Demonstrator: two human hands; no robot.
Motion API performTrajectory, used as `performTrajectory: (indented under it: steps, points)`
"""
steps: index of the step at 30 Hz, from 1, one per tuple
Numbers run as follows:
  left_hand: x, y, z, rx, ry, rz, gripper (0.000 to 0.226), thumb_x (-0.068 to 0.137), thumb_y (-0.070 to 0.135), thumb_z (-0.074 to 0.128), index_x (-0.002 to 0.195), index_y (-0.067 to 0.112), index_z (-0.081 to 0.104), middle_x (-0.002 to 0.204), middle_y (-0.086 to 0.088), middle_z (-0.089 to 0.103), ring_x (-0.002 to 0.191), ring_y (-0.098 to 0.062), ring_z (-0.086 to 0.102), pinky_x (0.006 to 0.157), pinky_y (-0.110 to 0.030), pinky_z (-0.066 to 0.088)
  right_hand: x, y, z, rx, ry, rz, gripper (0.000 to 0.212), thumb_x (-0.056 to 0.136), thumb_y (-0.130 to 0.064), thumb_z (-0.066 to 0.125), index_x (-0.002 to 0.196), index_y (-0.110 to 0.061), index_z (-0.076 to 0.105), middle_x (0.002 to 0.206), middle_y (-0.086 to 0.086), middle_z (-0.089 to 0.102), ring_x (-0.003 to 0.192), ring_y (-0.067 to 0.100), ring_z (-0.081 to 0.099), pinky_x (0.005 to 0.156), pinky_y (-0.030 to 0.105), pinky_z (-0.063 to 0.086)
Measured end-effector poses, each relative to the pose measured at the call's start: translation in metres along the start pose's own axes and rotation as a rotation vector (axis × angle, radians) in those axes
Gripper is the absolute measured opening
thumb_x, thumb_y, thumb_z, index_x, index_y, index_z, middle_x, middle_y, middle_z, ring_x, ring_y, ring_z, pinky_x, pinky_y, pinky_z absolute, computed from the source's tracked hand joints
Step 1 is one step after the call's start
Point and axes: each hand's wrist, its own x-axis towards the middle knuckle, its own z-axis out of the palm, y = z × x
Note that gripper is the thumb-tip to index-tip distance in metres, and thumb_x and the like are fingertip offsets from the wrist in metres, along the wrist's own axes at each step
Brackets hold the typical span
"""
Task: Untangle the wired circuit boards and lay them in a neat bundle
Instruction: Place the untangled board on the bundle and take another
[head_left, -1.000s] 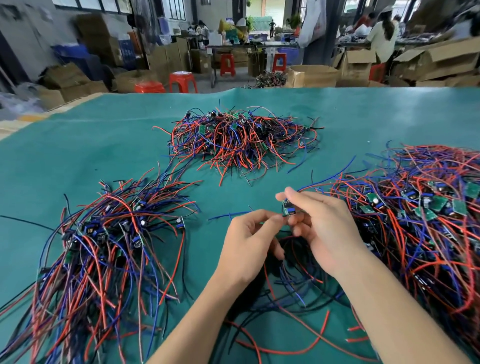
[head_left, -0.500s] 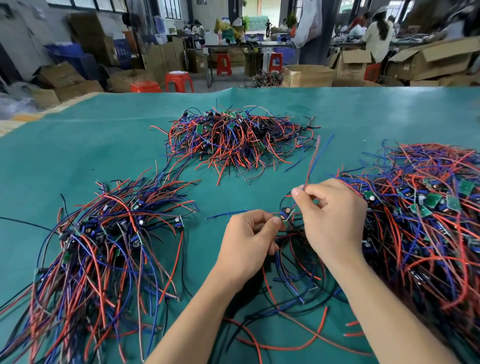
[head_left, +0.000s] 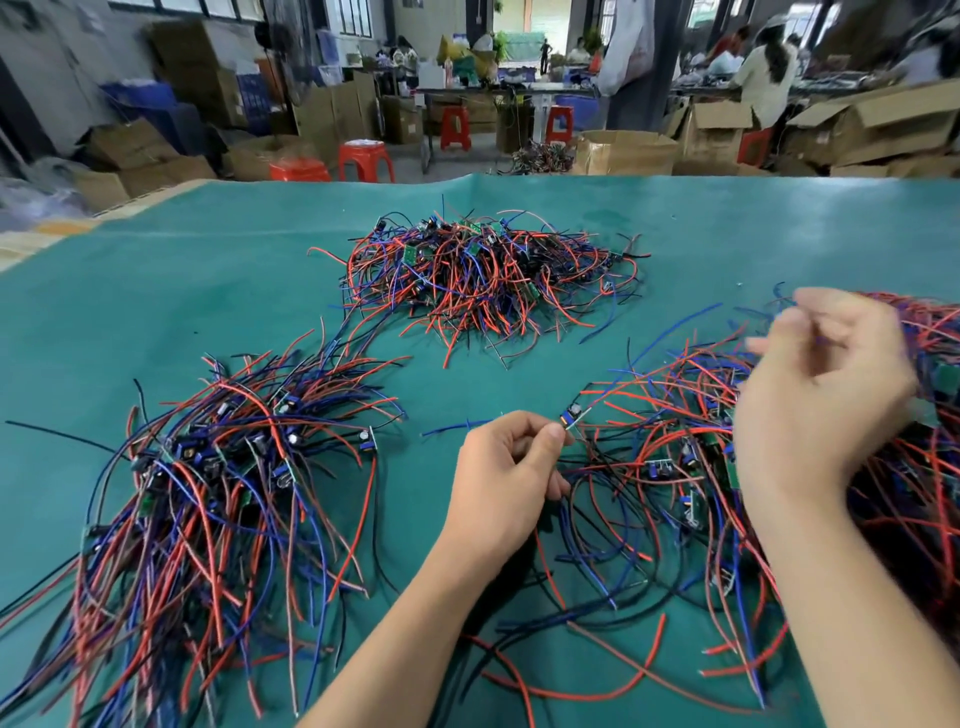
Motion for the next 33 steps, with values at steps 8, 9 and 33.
performTrajectory:
  steps: [8,9,33]
  points:
    - [0.001,0.001,-0.002,0.028,0.087,0.022,0.022,0.098,0.021,0.059,0.08,0.01,0.066,0.054,-0.003,0.066,0.051,-0.013,0.058,0.057,-0.027,0.045,-0.066,-0.015,0.021,-0.177,-0.856,0.0,0.049,0.089,-0.046,0.07,0.061,-0.006,0.062,0.051,0.002,0.057,0.056,0.02,0.055,0.063,0.037,0.044]
    - [0.001,0.001,-0.001,0.032,0.081,0.018,0.024,0.098,0.021,0.06,0.077,0.01,0.065,0.055,-0.004,0.067,0.051,-0.013,0.057,0.057,-0.027,0.045,-0.066,-0.012,0.021,-0.125,-0.876,0.03,0.042,0.088,-0.04,0.073,0.062,-0.008,0.065,0.053,0.0,0.061,0.055,0.015,0.056,0.062,0.034,0.045]
    - [-0.006,0.008,0.0,0.094,-0.137,0.007,0.021,0.082,0.031,0.058,0.07,0.017,0.068,0.051,-0.001,0.061,0.045,-0.013,0.054,0.056,-0.024,0.042,0.005,-0.032,-0.001,0.21,-0.072,0.073,0.021,0.092,-0.044,0.066,0.078,-0.028,0.069,0.069,-0.001,0.066,0.063,0.019,0.06,0.06,0.051,0.051]
